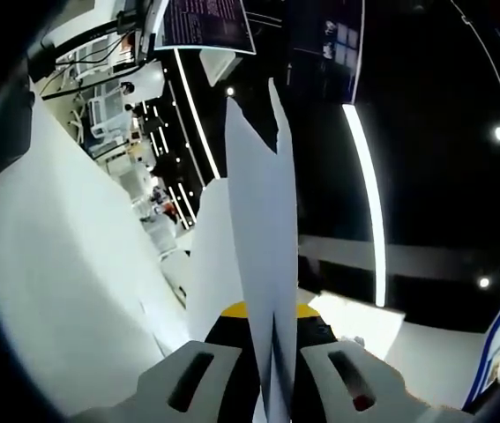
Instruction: Organize the stack of printing papers by aligning and flattening the scattered papers on the table
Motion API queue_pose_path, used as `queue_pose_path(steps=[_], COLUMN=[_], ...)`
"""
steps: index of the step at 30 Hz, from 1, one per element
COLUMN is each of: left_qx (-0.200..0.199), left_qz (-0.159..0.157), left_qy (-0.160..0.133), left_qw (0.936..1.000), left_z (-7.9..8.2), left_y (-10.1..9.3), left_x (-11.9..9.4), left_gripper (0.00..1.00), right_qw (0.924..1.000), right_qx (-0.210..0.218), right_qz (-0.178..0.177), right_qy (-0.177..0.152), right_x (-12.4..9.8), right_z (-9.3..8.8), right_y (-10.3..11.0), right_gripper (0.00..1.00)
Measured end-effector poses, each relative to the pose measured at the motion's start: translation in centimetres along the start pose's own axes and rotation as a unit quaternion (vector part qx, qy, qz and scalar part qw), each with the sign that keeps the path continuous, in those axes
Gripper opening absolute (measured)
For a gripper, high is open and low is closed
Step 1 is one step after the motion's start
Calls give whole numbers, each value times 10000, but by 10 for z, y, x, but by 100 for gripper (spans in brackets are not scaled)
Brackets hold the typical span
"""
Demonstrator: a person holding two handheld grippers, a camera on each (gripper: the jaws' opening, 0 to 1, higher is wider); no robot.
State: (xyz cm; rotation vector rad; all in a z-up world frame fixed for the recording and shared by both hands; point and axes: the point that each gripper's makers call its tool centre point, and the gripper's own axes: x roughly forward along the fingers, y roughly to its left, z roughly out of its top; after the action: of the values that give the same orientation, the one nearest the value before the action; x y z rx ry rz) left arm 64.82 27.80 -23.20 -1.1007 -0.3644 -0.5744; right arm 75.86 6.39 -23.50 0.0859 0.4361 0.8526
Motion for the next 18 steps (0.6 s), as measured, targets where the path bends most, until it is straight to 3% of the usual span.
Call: queue_pose_path(steps=[10,18], left_qx=[1,17], left_qz=[-1,8], left_qy=[-5,-7], left_qw=[10000,10000], left_z=[1,1], left_y=[0,0], left_x=[0,0], left_gripper=[6,6], right_qw=[9997,9994], right_qx=[128,206], right_qz=[-228,-277], right_qy=[11,-59], right_x=[-20,-30], right_z=[-17,-24], right_y=[-18,-16], right_gripper=[88,88])
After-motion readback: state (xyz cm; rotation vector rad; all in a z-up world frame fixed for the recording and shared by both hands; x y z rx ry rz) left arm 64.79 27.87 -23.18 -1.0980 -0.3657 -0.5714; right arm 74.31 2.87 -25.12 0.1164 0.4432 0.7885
